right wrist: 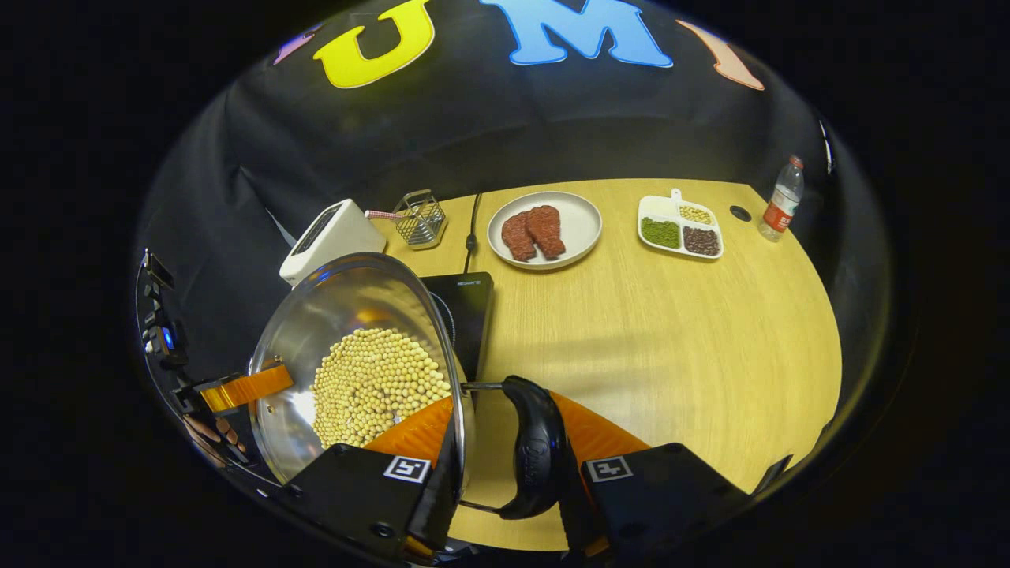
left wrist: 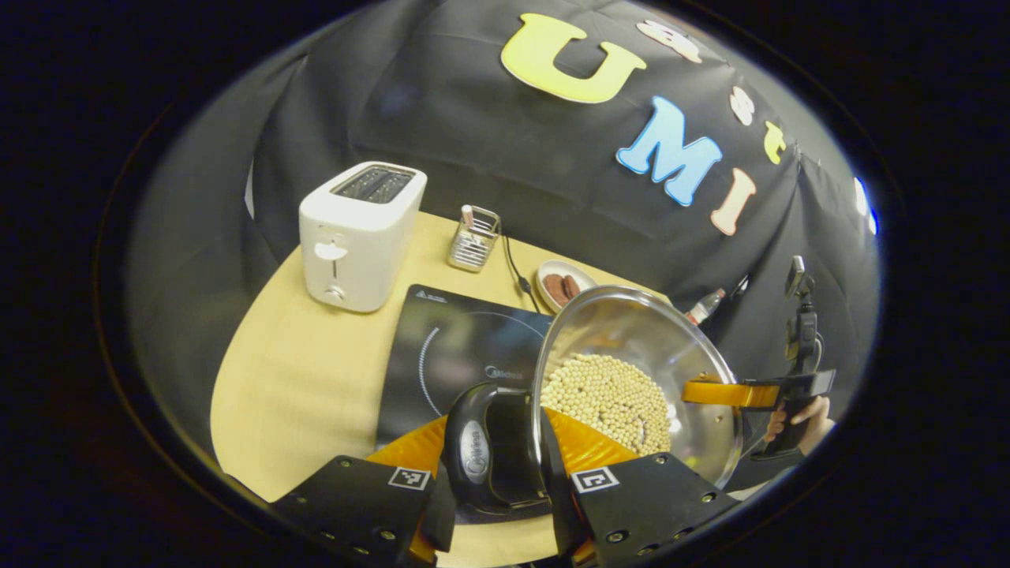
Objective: First push the handle of the pot to place it horizontally, then grasp the pot with both hands and set it on the induction cooktop.
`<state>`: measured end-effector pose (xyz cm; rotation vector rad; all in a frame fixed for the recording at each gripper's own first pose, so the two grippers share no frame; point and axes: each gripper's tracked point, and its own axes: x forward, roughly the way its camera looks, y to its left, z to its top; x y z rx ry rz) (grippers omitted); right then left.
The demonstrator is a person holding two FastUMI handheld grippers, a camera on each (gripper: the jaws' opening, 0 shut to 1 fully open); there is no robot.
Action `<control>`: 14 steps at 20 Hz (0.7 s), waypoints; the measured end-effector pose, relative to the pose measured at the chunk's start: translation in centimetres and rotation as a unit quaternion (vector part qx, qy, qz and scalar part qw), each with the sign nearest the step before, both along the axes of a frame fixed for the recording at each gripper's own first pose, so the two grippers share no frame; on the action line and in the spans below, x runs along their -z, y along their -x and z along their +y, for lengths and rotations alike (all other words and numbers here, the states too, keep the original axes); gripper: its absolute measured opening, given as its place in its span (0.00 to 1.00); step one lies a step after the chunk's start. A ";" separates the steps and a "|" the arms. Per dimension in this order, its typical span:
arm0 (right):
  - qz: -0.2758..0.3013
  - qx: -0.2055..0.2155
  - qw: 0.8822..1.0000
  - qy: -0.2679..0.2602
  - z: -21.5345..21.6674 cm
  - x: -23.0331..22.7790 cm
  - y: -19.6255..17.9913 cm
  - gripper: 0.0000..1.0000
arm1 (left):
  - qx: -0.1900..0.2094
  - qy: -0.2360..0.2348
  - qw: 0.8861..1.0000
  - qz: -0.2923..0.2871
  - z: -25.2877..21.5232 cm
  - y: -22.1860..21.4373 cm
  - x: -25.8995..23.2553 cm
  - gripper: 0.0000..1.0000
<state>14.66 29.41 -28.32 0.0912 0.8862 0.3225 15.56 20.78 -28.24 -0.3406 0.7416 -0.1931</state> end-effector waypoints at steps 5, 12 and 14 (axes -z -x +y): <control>0.010 -0.002 1.000 -0.020 3.3 1.6 -2.7 0.54 | -0.010 -0.011 1.000 0.008 3.2 -2.5 1.4 0.46; 0.024 0.005 0.999 -0.029 5.2 4.2 -6.1 0.54 | -0.015 -0.020 1.000 0.017 5.1 -6.0 4.0 0.53; 0.033 0.008 0.999 -0.030 5.3 5.0 -6.9 0.53 | -0.013 -0.022 0.999 0.019 5.3 -7.3 4.7 0.53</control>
